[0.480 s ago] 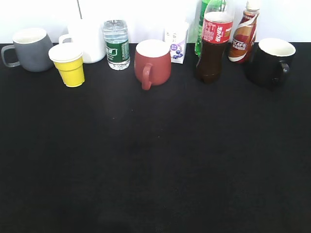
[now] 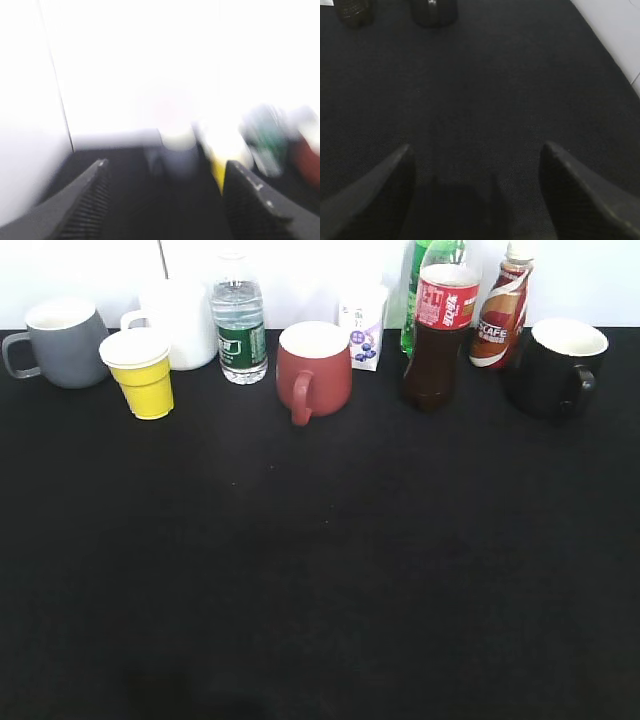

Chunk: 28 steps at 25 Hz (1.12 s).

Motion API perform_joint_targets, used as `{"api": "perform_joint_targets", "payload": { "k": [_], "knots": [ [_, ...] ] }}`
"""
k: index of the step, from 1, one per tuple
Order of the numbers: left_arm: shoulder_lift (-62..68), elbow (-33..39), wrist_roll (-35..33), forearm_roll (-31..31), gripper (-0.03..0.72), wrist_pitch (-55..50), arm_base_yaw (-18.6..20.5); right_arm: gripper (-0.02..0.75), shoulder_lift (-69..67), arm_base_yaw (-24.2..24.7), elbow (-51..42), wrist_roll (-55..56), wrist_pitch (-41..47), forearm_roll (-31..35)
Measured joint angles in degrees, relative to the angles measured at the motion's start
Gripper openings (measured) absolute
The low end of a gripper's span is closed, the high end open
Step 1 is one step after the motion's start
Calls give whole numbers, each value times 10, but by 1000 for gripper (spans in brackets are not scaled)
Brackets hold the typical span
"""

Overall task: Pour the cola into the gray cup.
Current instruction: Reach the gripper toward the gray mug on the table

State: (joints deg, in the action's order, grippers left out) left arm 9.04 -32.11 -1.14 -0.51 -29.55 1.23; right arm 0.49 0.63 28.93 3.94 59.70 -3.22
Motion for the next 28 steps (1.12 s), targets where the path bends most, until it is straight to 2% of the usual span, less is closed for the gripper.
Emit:
{"api": "perform_joint_targets", "payload": {
  "k": [4,7,9,11,13,17,20,26,27,28],
  "knots": [
    [246,74,0,19,529,372,0,584,0,0,0,0,0,0],
    [493,93,0,19,526,551,0,584,0,0,0,0,0,0],
    [640,93,0,18,526,707,0,584,0,0,0,0,0,0],
    [772,80,0,-9,526,799,0,584,0,0,0,0,0,0],
    [872,39,0,-33,526,832,0,584,0,0,0,0,0,0],
    [1006,-97,-5,-41,522,827,12,584,0,0,0,0,0,0],
    [1063,-178,-5,-33,517,778,40,584,0,0,0,0,0,0],
    [1151,-295,-5,-15,514,748,46,584,0,0,0,0,0,0],
    [1160,-308,-5,-14,496,748,50,584,0,0,0,0,0,0],
    [1164,-315,-5,5,447,748,56,584,0,0,0,0,0,0]
  ]
}}
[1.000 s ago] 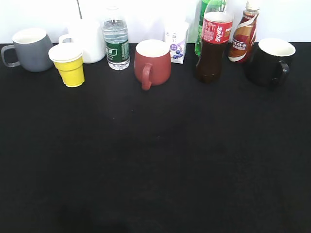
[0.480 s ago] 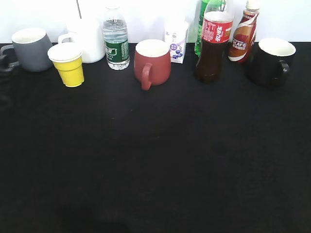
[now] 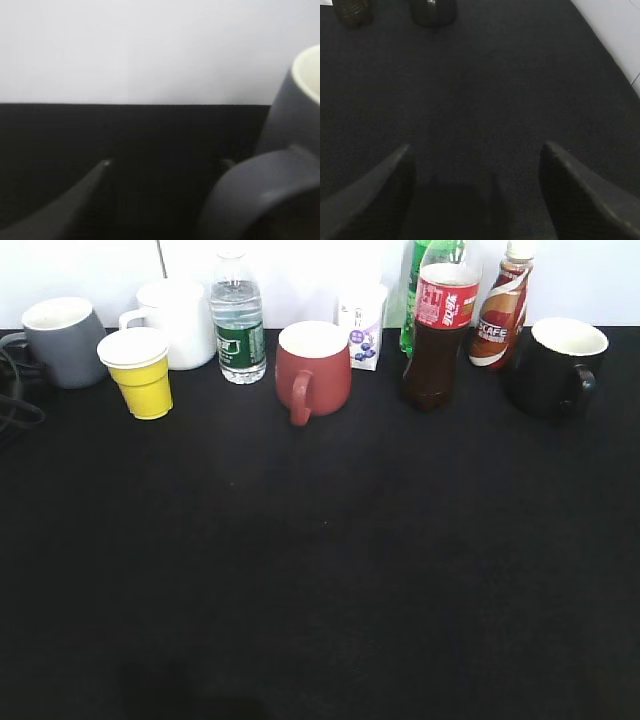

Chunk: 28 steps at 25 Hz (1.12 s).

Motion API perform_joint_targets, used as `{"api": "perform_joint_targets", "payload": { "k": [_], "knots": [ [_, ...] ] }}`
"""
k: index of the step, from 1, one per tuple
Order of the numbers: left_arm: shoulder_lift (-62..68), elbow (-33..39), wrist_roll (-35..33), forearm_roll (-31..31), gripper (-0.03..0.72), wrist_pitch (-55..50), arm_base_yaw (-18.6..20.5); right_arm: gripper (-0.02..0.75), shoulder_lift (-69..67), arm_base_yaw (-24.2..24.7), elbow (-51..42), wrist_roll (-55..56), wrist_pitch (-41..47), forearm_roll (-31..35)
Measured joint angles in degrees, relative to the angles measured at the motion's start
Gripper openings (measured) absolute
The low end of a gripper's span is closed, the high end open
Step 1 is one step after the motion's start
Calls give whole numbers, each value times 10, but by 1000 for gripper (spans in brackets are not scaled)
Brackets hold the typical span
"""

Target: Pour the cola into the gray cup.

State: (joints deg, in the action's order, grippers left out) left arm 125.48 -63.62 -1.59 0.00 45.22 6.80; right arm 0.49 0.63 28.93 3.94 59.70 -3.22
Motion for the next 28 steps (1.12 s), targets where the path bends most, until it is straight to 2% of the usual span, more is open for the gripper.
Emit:
{"api": "perform_joint_targets", "payload": {
  "k": [1,4,10,15,18,21,22,23,25,26,28],
  "knots": [
    [1,-1,0,30,375,-1,3,584,0,0,0,0,0,0],
    [1,-2,0,87,71,8,7,584,0,0,0,0,0,0],
    [-25,12,-6,64,57,5,10,584,0,0,0,0,0,0],
    [-242,160,-8,36,52,37,3,584,0,0,0,0,0,0],
    [-407,278,-8,36,52,19,-43,584,0,0,0,0,0,0],
    [-528,356,-8,37,52,-31,-129,584,0,0,4,0,-10,14],
    [-545,368,-8,38,52,-39,-157,574,-10,0,9,0,-43,28],
    [-552,372,-8,39,52,-48,-182,553,-28,0,8,0,-124,40],
    [-551,378,-7,39,52,-63,-224,524,-95,0,-38,0,-343,52],
    [-543,378,-7,39,52,-67,-240,522,-151,0,-86,0,-482,54],
    [-521,378,-6,40,52,-68,-257,521,-298,0,-167,21,-729,62]
  ]
}}
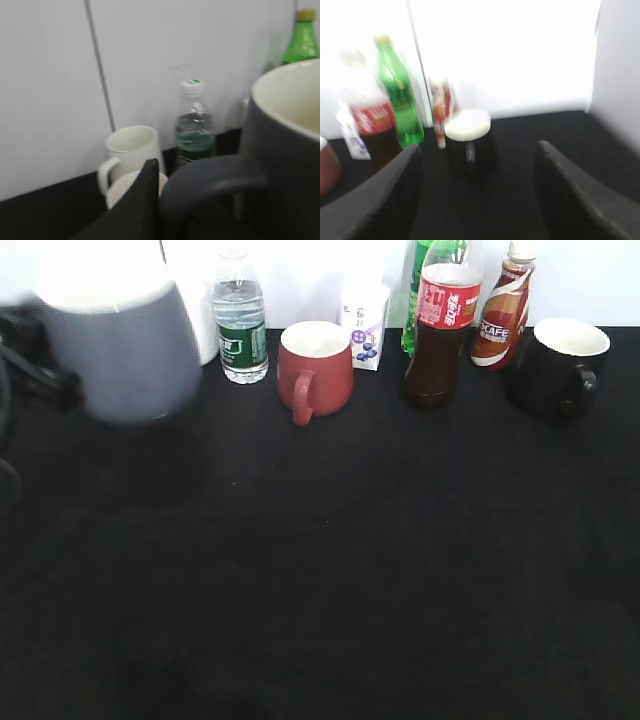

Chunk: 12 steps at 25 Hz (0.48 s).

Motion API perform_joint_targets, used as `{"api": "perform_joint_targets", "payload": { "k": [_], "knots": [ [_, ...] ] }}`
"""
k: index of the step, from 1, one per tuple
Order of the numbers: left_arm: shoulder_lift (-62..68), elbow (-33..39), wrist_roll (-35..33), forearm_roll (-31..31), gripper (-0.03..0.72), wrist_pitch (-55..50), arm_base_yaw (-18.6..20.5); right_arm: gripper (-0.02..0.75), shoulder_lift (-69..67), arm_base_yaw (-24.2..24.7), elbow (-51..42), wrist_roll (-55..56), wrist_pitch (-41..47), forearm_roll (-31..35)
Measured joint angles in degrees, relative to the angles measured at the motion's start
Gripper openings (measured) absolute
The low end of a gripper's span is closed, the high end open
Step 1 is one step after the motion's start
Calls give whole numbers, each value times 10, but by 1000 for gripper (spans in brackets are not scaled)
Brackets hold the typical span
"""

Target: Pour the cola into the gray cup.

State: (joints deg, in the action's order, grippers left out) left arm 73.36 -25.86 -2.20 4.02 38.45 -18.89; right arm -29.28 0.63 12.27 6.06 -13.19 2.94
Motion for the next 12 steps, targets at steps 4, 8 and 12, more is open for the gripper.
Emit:
{"api": "perform_joint_targets", "payload": {
  "k": [4,8,12],
  "knots": [
    [23,1,0,2,52,1,-5,519,-351,-1,0,19,-350,-115],
    [43,1,0,3,52,6,-5,515,-549,-133,101,-110,-384,-6],
    [43,1,0,3,52,16,-5,638,-685,-283,205,-165,-395,179]
  ]
}}
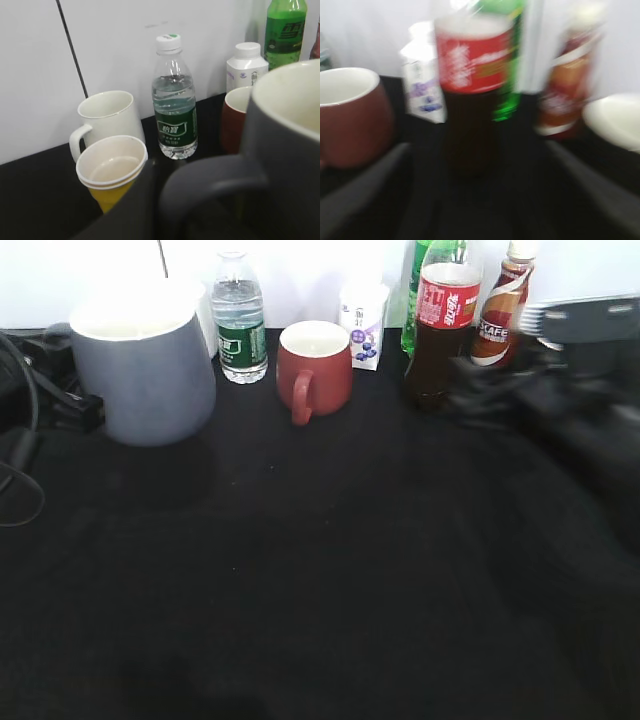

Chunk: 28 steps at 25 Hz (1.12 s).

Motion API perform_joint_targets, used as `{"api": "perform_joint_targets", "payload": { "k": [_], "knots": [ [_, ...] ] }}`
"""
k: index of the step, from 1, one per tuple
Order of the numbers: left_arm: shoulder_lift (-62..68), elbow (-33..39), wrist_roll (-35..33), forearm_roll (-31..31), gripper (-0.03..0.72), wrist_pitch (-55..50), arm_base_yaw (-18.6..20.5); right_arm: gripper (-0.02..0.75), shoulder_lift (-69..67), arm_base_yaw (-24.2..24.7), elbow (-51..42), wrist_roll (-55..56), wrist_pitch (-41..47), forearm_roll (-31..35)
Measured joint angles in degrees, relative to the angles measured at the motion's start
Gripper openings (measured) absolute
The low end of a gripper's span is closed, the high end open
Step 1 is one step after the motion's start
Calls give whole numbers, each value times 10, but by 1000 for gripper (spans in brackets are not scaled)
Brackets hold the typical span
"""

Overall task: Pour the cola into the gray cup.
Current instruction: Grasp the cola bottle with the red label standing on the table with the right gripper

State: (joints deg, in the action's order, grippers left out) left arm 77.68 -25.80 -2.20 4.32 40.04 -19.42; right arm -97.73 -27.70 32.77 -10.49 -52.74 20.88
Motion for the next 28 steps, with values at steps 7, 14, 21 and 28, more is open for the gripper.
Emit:
{"api": "perform_joint_targets", "payload": {
  "k": [7,14,21,28],
  "knots": [
    [0,0,0,0,52,3,0,669,-196,1,179,24,-47,16],
    [0,0,0,0,52,10,0,663,-294,15,293,24,-71,46],
    [0,0,1,0,52,20,0,446,-335,24,336,23,-78,30],
    [0,0,1,0,52,20,0,405,-346,24,327,23,-134,20]
  ]
}}
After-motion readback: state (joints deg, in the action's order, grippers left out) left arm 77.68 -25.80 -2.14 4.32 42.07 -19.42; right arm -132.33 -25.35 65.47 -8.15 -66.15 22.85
